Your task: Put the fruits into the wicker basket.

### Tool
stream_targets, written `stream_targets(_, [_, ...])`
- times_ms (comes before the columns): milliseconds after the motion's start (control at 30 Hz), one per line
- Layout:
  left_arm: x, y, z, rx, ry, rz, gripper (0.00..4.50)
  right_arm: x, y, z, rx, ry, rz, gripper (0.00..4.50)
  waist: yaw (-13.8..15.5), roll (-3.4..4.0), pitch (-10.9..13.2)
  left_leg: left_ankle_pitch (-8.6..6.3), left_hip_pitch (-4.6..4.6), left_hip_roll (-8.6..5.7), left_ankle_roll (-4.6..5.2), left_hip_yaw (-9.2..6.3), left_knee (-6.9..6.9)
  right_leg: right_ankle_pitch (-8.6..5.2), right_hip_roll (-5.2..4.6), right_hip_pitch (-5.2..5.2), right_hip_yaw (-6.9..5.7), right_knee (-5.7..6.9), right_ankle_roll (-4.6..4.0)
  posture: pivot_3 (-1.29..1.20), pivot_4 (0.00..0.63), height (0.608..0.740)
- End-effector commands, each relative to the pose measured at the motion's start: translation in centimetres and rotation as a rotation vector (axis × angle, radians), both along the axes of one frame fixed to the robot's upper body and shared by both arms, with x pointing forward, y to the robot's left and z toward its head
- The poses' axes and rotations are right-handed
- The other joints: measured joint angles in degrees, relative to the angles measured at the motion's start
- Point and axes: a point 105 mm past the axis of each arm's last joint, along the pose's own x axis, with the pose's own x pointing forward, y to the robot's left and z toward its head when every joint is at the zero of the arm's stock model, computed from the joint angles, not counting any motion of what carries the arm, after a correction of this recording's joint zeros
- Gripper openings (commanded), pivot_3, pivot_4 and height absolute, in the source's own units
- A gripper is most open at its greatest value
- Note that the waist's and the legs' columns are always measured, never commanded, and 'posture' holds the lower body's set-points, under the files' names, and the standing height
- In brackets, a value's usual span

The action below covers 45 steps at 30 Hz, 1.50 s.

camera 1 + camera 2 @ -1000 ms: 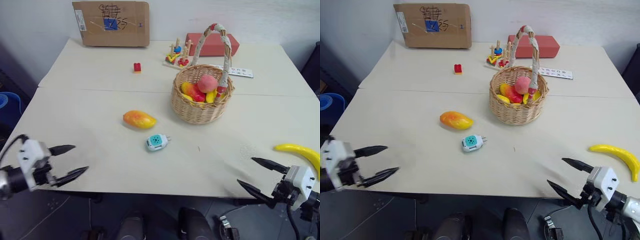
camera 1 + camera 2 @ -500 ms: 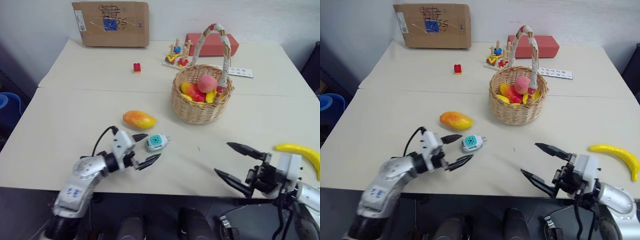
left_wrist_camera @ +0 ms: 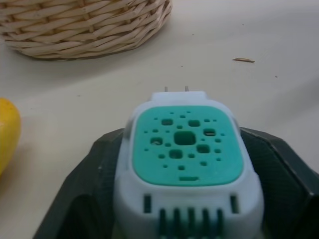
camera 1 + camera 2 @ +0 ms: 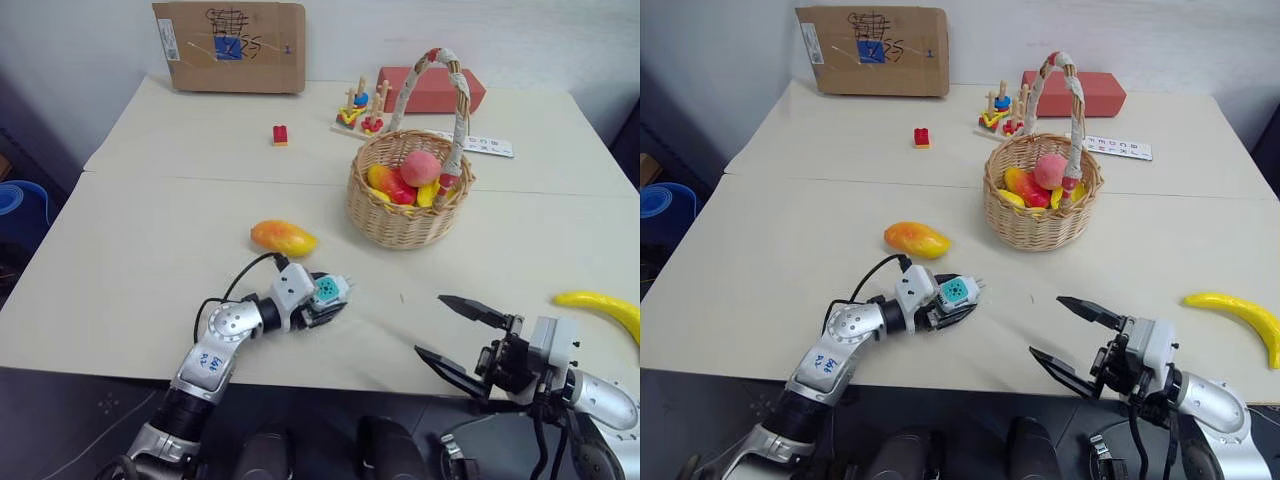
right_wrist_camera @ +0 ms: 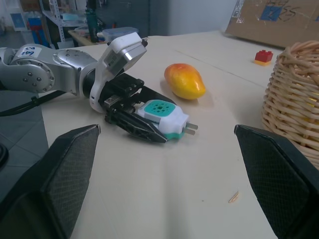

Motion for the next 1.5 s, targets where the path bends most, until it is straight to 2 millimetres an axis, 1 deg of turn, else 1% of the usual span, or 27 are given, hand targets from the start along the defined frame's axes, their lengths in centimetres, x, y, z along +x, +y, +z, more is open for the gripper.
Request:
stream_targets(33, [-0.5, 0.8, 2.0, -0.086, -0.064, 0.002, 2.78, -0.1, 0.1, 0.1, 0.006, -0.032, 0.012, 4.5, -0.1, 0.0, 0.0, 0.0, 0.0, 0.01, 0.0, 0.0, 0.0, 0.0, 0.0, 0.0, 0.0, 0.0, 0.0, 0.0, 0.15, 0.74])
stream_targets(100, [-1.1, 1.4, 2.5, -0.122, -0.069, -0.002, 2.78, -0.1, 0.2, 0.0, 0.005, -0.033, 0.017, 4.5, -0.2, 0.0, 0.0, 0.0, 0.01, 0.08, 0.0, 0.01, 0.0, 0.0, 0.0, -0.01, 0.0, 0.01, 0.0, 0.0, 0.15, 0.74])
stream_targets(133, [-1.7, 2.2, 3.0, -0.145, -0.082, -0.007, 2.78, -0.1, 0.2, 0.0, 0.005, -0.036, 0.021, 4.5, -0.2, 0.0, 0.0, 0.0, 0.01, 0.08, 0.0, 0.01, 0.0, 0.0, 0.0, -0.01, -0.01, 0.01, 0.0, 0.0, 0.15, 0.74])
stream_targets(167, [-2.3, 4.8, 3.1, -0.172, -0.08, 0.063, 2.78, 0.0, 0.3, 0.1, 0.012, -0.049, 0.031, 4.5, -0.4, 0.0, 0.0, 0.0, 0.01, 0.09, 0.0, 0.0, 0.0, 0.0, -0.01, -0.01, -0.01, 0.01, 0.0, 0.0, 0.15, 0.74])
stream_targets(233, [-3.3, 8.7, 3.5, -0.211, -0.066, 0.182, 2.78, 0.2, 0.6, 0.4, 0.023, -0.072, 0.049, 4.5, -1.4, 0.0, 0.0, -0.02, 0.04, 0.23, -0.03, 0.04, -0.03, 0.0, -0.01, -0.03, -0.01, 0.01, 0.0, 0.0, 0.15, 0.74])
stream_targets(267, [-3.2, 12.0, 3.6, -0.225, -0.059, 0.317, 2.78, 0.4, 1.2, 0.9, 0.037, -0.094, 0.078, 4.5, -1.7, 0.02, 0.0, -0.02, 0.06, 0.24, -0.04, 0.02, -0.05, -0.01, -0.02, -0.03, -0.02, 0.01, -0.01, 0.0, 0.15, 0.74])
stream_targets(300, [-3.3, 14.0, 3.7, -0.235, -0.056, 0.403, 2.78, 0.5, 1.5, 1.3, 0.046, -0.108, 0.098, 4.5, -1.8, 0.01, 0.0, -0.02, 0.07, 0.25, -0.04, 0.03, -0.06, -0.01, -0.02, -0.04, -0.03, -0.02, -0.03, 0.0, 0.15, 0.74])
stream_targets(367, [-3.0, 19.4, 4.1, -0.247, -0.063, 0.65, 2.78, 1.3, 2.6, 2.5, 0.079, -0.154, 0.128, 4.5, -1.6, 0.01, 0.0, -0.01, 0.08, 0.24, -0.04, -0.04, -0.04, -0.02, -0.08, -0.05, -0.06, -0.09, -0.05, 0.0, 0.15, 0.74])
stream_targets(433, [-2.4, 24.3, 3.9, -0.251, -0.071, 0.898, 2.78, 2.0, 3.6, 3.5, 0.112, -0.185, 0.145, 4.5, -1.3, 0.01, 0.0, 0.0, 0.08, 0.18, -0.02, -0.09, -0.04, -0.01, -0.15, -0.04, -0.07, -0.04, -0.06, 0.0, 0.15, 0.74])
stream_targets(467, [-2.1, 26.1, 3.7, -0.256, -0.072, 1.0, 2.78, 2.3, 4.1, 3.8, 0.125, -0.195, 0.156, 4.5, -1.1, 0.01, 0.0, 0.01, 0.1, 0.13, 0.0, -0.12, -0.04, 0.0, -0.18, -0.03, -0.08, -0.03, -0.07, 0.0, 0.15, 0.74])
stream_targets(567, [-1.1, 28.8, 3.3, -0.295, -0.061, 1.134, 2.78, 3.1, 5.1, 4.1, 0.143, -0.203, 0.177, 4.5, -0.2, -0.03, 0.0, -0.01, 0.06, 0.09, -0.02, -0.15, -0.04, 0.01, -0.18, -0.05, -0.14, 0.02, -0.06, 0.0, 0.15, 0.74])
stream_targets(667, [-0.3, 29.7, 3.0, -0.3, -0.055, 1.166, 2.78, 3.5, 5.6, 4.1, 0.149, -0.206, 0.188, 4.5, 0.0, -0.22, -0.1, -0.05, -0.05, 0.05, 0.03, -0.1, -0.04, 0.02, -0.18, -0.09, -0.22, 0.12, -0.04, 0.0, 0.15, 0.74])
stream_targets(733, [-0.2, 30.9, 3.3, -0.276, -0.065, 1.215, 3.51, 3.7, 5.8, 4.3, 0.146, -0.216, 0.19, 4.5, -0.1, -0.4, -0.2, -0.17, -0.13, 0.03, 0.1, -0.03, -0.04, 0.03, -0.18, -0.18, -0.35, 0.09, -0.04, 0.0, 0.15, 0.74])
stream_targets(767, [-0.4, 31.4, 3.7, -0.269, -0.069, 1.229, 3.73, 3.8, 5.7, 4.4, 0.144, -0.222, 0.186, 4.5, -0.2, -0.5, -0.3, -0.26, -0.13, 0.03, 0.13, 0.05, -0.04, 0.03, -0.18, -0.21, -0.48, 0.08, -0.04, 0.0, 0.15, 0.74])
stream_targets(800, [-0.5, 32.1, 4.3, -0.267, -0.081, 1.252, 4.06, 3.9, 5.6, 4.5, 0.139, -0.227, 0.182, 4.5, -0.3, -0.56, -0.3, -0.32, -0.13, 0.03, 0.14, 0.07, -0.04, 0.03, -0.18, -0.22, -0.65, 0.01, -0.05, 0.0, 0.15, 0.74])
stream_targets(833, [-0.7, 32.4, 5.6, -0.212, -0.127, 1.234, 4.41, 3.8, 5.4, 4.7, 0.123, -0.235, 0.179, 4.5, -0.5, -0.59, -0.3, -0.39, -0.13, 0.03, 0.12, 0.1, -0.04, 0.03, -0.18, -0.22, -0.84, 0.0, -0.05, 0.0, 0.15, 0.74])
stream_targets(900, [-0.9, 32.4, 8.6, -0.17, -0.199, 1.167, 4.49, 3.5, 4.5, 5.3, 0.098, -0.245, 0.165, 4.5, -0.8, -0.61, -0.3, -0.46, -0.13, 0.04, 0.08, 0.14, -0.04, 0.03, -0.18, -0.22, -1.18, -0.06, -0.05, 0.0, 0.15, 0.74])
stream_targets(933, [-0.9, 31.9, 9.8, -0.161, -0.214, 1.105, 4.49, 3.3, 4.1, 5.5, 0.083, -0.245, 0.161, 4.5, -0.9, -0.61, -0.3, -0.47, -0.14, 0.07, 0.06, 0.14, -0.05, 0.03, -0.18, -0.23, -1.28, -0.09, -0.06, 0.0, 0.15, 0.74])
stream_targets(1000, [-0.8, 30.9, 11.1, -0.145, -0.207, 0.986, 4.49, 2.9, 3.5, 5.8, 0.055, -0.237, 0.165, 4.5, -1.0, -0.6, -0.3, -0.48, -0.14, 0.12, 0.04, 0.14, -0.05, 0.02, -0.19, -0.23, -1.36, -0.11, -0.07, 0.0, 0.15, 0.74])
stream_targets(1033, [-0.7, 29.8, 12.0, -0.067, -0.217, 0.874, 4.49, 2.7, 3.1, 5.8, 0.035, -0.23, 0.163, 4.5, -1.0, -0.6, -0.3, -0.48, -0.13, 0.14, 0.04, 0.12, -0.05, 0.02, -0.21, -0.21, -1.36, -0.1, -0.07, 0.0, 0.15, 0.74])
stream_targets(1067, [-0.5, 28.1, 13.2, 0.023, -0.249, 0.731, 4.49, 2.6, 2.6, 6.1, 0.014, -0.224, 0.154, 4.5, -0.9, -0.59, -0.3, -0.48, -0.11, 0.14, 0.04, 0.13, -0.04, 0.02, -0.22, -0.18, -1.35, -0.1, -0.07, 0.0, 0.15, 0.74])
stream_targets(1133, [-0.3, 24.7, 14.1, 0.138, -0.262, 0.46, 4.49, 2.5, 1.8, 6.7, -0.012, -0.22, 0.129, 4.5, -0.4, -0.57, -0.3, -0.47, -0.11, 0.1, 0.02, 0.16, -0.02, 0.01, -0.2, -0.17, -1.37, -0.11, -0.09, 0.0, 0.15, 0.74])
stream_targets(1233, [1.3, 20.8, 13.4, 0.268, -0.216, 0.204, 4.49, 2.5, 0.8, 7.0, -0.036, -0.208, 0.089, 4.5, 0.0, -0.51, -0.3, -0.44, -0.06, 0.11, 0.03, 0.26, -0.02, 0.03, -0.21, -0.15, -1.29, -0.13, -0.12, 0.0, 0.15, 0.74])
stream_targets(1333, [3.8, 17.3, 12.8, 0.333, -0.197, 0.043, 4.49, 2.5, 0.2, 6.8, -0.051, -0.2, 0.062, 4.5, 0.2, -0.48, -0.3, -0.34, -0.05, 0.04, -0.05, 0.58, -0.02, 0.06, -0.12, -0.11, -1.36, -0.06, -0.16, 0.0, 0.15, 0.74])
stream_targets(1400, [5.5, 14.6, 11.6, 0.397, -0.19, -0.054, 4.49, 2.5, 0.2, 6.9, -0.05, -0.204, 0.041, 4.5, 0.1, -0.49, -0.3, -0.28, -0.06, 0.04, -0.07, 0.7, -0.01, 0.06, -0.07, -0.13, -1.36, 0.01, -0.17, 0.0, 0.15, 0.74])
stream_targets(1467, [7.0, 12.9, 10.3, 0.46, -0.162, -0.113, 4.49, 2.4, 0.4, 7.1, -0.039, -0.211, 0.022, 4.5, 0.0, -0.5, -0.3, -0.22, -0.1, 0.01, -0.02, 0.77, 0.0, 0.07, -0.05, -0.16, -1.34, -0.02, -0.17, 0.0, 0.15, 0.74])
stream_targets(1500, [7.4, 12.6, 9.8, 0.482, -0.141, -0.131, 4.49, 2.3, 0.5, 7.1, -0.037, -0.212, 0.016, 4.5, -0.3, -0.51, -0.3, -0.22, -0.11, -0.01, 0.0, 0.82, 0.0, 0.08, -0.05, -0.17, -1.32, -0.05, -0.15, 0.0, 0.15, 0.74])
